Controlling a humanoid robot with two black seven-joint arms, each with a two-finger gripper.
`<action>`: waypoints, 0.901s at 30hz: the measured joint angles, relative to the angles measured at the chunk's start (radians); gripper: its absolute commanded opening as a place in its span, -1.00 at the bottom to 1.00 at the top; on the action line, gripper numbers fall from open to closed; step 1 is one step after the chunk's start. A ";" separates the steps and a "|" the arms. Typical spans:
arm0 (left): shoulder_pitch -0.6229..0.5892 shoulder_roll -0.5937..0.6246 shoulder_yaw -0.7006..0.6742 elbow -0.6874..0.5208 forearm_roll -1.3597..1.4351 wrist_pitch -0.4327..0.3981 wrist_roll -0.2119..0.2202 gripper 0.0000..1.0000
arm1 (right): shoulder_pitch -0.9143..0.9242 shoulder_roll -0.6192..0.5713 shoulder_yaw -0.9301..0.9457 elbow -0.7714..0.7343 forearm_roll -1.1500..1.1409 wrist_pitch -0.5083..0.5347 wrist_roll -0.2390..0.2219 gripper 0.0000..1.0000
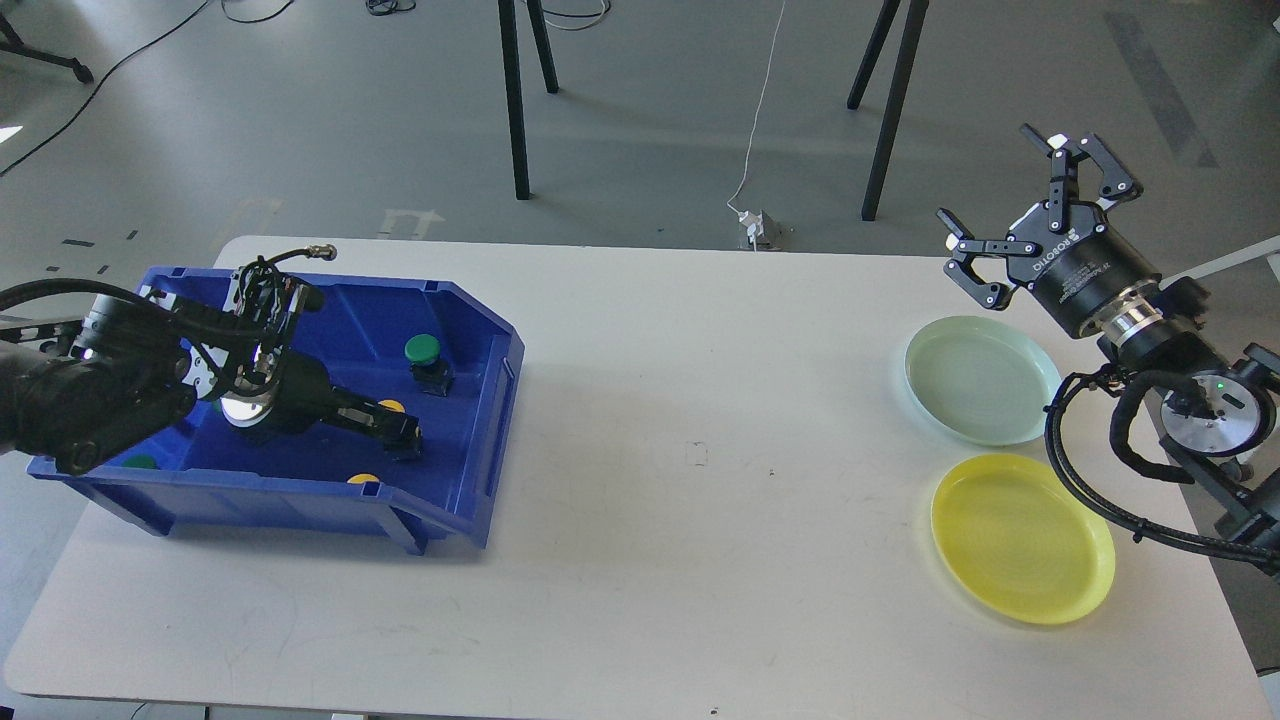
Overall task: Pass button and place on color plate
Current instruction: 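Lift the yellow button out of the bin with the left gripper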
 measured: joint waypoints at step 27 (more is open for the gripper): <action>-0.082 0.367 -0.435 -0.621 -0.516 0.000 0.000 -0.83 | 0.008 -0.019 0.030 0.021 0.000 0.000 -0.007 0.98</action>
